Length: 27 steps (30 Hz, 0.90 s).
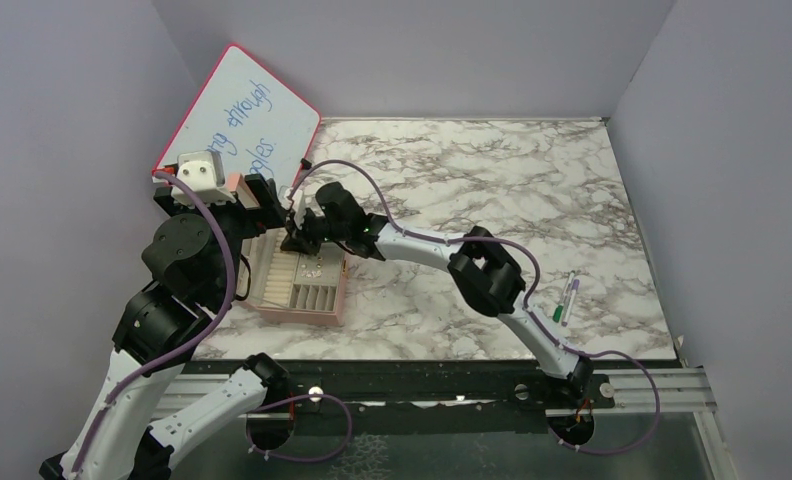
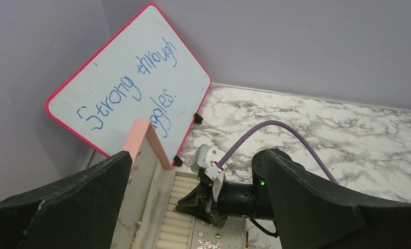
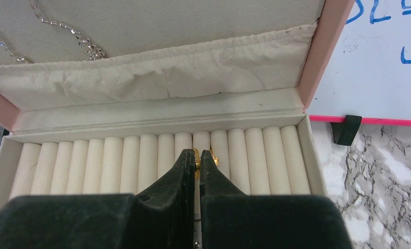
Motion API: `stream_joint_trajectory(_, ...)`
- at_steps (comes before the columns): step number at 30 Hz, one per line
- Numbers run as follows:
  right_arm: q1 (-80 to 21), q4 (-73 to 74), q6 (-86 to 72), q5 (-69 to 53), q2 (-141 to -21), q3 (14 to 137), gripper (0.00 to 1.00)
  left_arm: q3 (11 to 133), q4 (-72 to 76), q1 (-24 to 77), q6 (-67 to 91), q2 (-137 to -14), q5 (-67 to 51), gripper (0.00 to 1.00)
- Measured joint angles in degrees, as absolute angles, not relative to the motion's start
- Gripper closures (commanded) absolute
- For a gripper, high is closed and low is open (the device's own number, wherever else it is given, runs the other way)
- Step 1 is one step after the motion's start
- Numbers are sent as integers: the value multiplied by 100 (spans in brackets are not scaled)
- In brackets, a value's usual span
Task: Organize the mixed jewelry
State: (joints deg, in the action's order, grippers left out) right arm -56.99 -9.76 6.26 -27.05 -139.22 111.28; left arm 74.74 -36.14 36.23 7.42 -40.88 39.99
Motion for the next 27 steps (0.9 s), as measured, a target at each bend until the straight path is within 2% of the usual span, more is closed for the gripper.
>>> stream_joint_trajectory(21,-5708,-694,1015,-2657,-14140,11424,97,7395,-3612,3623,718,-4088,4036,2)
stream_joint_trajectory(27,-5734,-694,1087,-2622,-14147,11424,93,7363,-3612,3623,718,-4088,4042,2)
